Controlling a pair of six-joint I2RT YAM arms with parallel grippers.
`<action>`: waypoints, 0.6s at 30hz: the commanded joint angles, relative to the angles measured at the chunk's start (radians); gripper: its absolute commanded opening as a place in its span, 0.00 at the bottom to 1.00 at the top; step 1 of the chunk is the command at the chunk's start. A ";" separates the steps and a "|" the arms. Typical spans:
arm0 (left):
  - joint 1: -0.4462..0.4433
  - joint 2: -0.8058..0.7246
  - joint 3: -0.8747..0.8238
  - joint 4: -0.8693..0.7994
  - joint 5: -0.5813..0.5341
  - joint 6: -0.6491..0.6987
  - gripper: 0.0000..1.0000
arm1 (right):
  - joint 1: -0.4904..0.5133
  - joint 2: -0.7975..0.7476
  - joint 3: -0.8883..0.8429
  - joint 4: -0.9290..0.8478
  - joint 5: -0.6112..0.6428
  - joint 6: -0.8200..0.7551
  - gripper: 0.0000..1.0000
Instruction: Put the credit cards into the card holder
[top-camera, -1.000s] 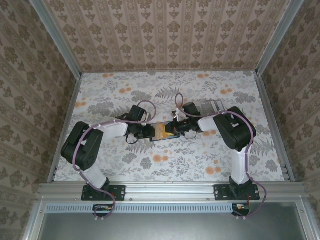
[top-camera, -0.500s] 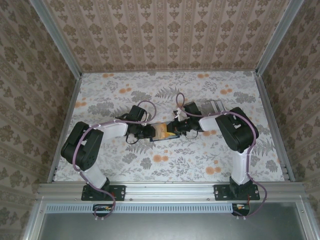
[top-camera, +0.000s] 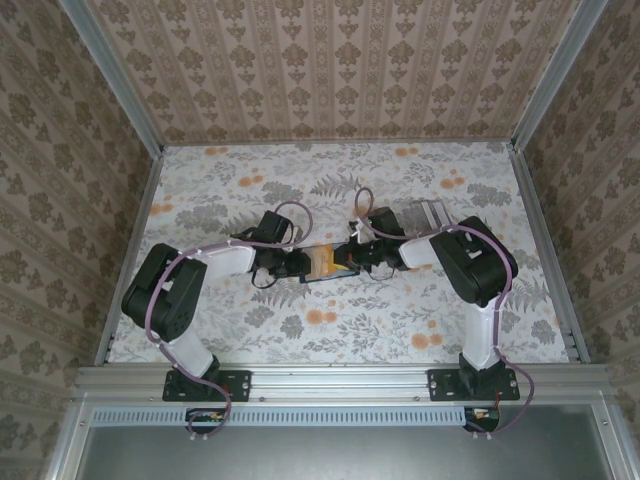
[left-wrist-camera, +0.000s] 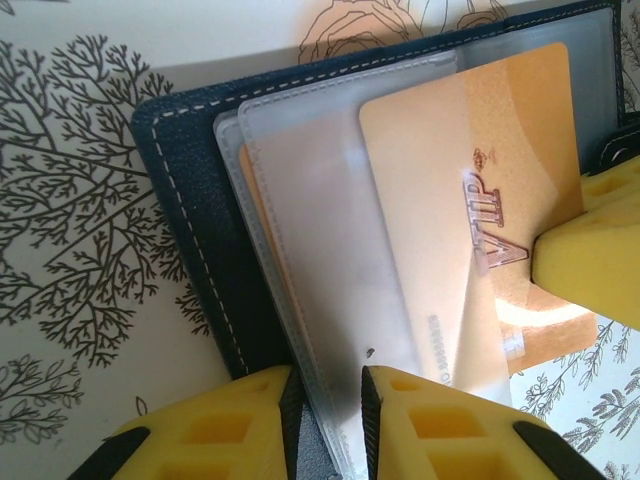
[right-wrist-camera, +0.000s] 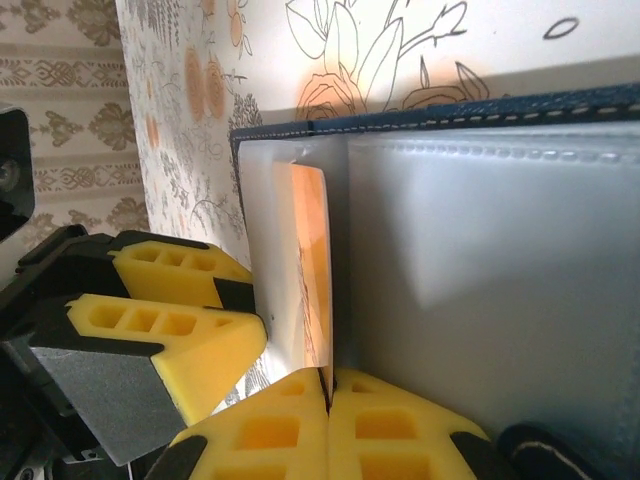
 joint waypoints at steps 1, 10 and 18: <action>0.008 -0.029 -0.024 0.000 -0.007 0.005 0.26 | 0.014 -0.009 -0.029 0.046 0.075 0.046 0.00; 0.021 -0.034 -0.039 0.008 -0.025 -0.008 0.29 | 0.060 0.024 0.017 0.008 0.055 0.041 0.00; 0.065 -0.108 -0.113 0.064 -0.044 -0.047 0.30 | 0.073 0.038 0.060 -0.087 0.028 -0.016 0.02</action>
